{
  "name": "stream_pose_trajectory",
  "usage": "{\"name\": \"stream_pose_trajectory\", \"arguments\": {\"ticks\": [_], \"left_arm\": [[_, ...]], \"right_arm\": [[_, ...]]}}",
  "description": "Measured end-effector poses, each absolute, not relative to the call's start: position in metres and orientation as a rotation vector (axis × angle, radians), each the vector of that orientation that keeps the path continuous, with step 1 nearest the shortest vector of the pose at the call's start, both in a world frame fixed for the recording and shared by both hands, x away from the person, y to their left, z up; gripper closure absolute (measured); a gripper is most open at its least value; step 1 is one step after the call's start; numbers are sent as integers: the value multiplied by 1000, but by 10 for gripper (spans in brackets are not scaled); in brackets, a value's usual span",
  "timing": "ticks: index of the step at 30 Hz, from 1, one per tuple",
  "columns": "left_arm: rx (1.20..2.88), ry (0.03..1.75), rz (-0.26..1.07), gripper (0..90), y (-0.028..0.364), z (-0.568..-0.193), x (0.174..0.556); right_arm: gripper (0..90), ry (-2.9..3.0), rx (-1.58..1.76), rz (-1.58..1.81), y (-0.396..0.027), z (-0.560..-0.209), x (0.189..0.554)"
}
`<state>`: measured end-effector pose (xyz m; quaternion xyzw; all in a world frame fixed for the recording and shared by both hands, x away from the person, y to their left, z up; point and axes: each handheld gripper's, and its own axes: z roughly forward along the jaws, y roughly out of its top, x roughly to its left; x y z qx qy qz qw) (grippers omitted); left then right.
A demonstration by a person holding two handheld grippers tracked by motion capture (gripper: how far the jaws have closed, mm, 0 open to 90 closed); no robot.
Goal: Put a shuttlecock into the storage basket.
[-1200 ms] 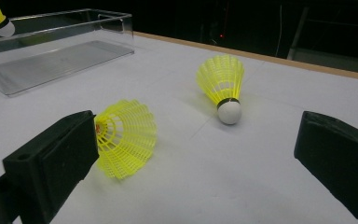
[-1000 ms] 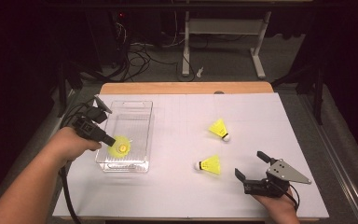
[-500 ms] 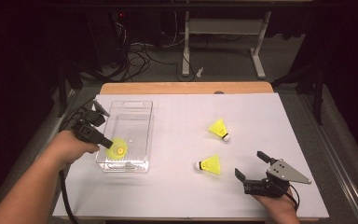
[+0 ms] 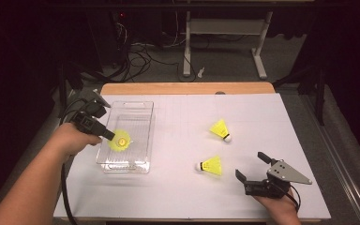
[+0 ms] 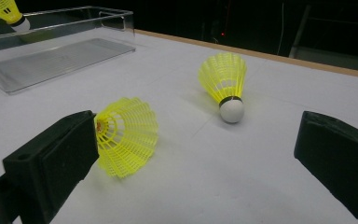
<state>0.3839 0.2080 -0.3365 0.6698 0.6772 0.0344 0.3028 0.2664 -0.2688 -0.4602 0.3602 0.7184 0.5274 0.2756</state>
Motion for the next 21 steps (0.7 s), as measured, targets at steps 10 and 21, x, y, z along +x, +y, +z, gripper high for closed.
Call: {"name": "stream_pose_trajectory", "arguments": {"ticks": [10, 21], "left_arm": [[1733, 1830, 95, 887, 212, -330, 405], [1697, 1893, 81, 888, 220, -343, 428]], "right_arm": [[2, 1930, 970, 1418, -270, -460, 267], [2, 1936, 973, 1414, -269, -461, 267]]}}
